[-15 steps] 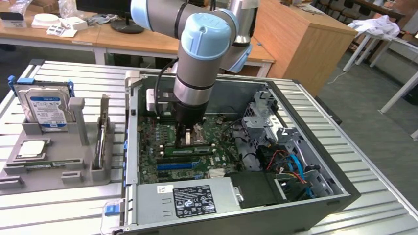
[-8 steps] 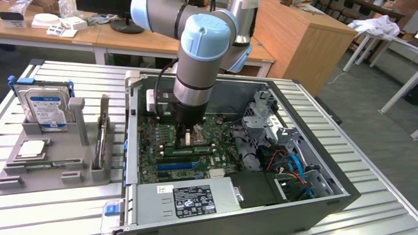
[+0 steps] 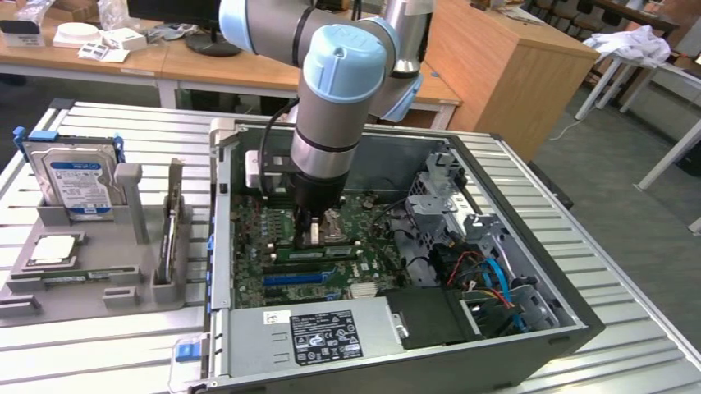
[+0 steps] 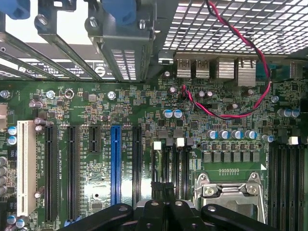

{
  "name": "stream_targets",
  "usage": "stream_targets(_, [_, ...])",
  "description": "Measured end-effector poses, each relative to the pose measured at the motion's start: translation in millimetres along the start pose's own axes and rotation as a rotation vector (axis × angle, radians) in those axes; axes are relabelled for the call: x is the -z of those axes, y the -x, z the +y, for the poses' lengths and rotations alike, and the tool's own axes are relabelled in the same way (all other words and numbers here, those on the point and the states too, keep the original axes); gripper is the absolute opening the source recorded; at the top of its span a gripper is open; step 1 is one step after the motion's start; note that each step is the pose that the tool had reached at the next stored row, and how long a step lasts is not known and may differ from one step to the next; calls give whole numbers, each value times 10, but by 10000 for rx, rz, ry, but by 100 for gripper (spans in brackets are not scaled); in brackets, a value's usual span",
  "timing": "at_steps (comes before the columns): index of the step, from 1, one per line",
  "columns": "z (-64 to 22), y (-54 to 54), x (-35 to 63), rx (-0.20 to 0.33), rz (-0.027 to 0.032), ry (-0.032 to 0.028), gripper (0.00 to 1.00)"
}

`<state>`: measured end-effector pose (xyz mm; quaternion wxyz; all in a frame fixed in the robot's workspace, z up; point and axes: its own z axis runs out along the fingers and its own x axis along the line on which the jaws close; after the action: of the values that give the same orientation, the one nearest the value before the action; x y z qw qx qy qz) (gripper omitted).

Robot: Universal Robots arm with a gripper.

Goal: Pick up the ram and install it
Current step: 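Press down the ram until it locks into place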

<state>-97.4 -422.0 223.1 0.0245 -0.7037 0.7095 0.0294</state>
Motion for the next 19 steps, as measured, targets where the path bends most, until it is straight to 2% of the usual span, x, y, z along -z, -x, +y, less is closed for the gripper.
stream_targets(13, [-2, 1, 2, 1, -10, -8, 11])
stream_targets(19, [0, 11, 140, 2, 13, 1, 11])
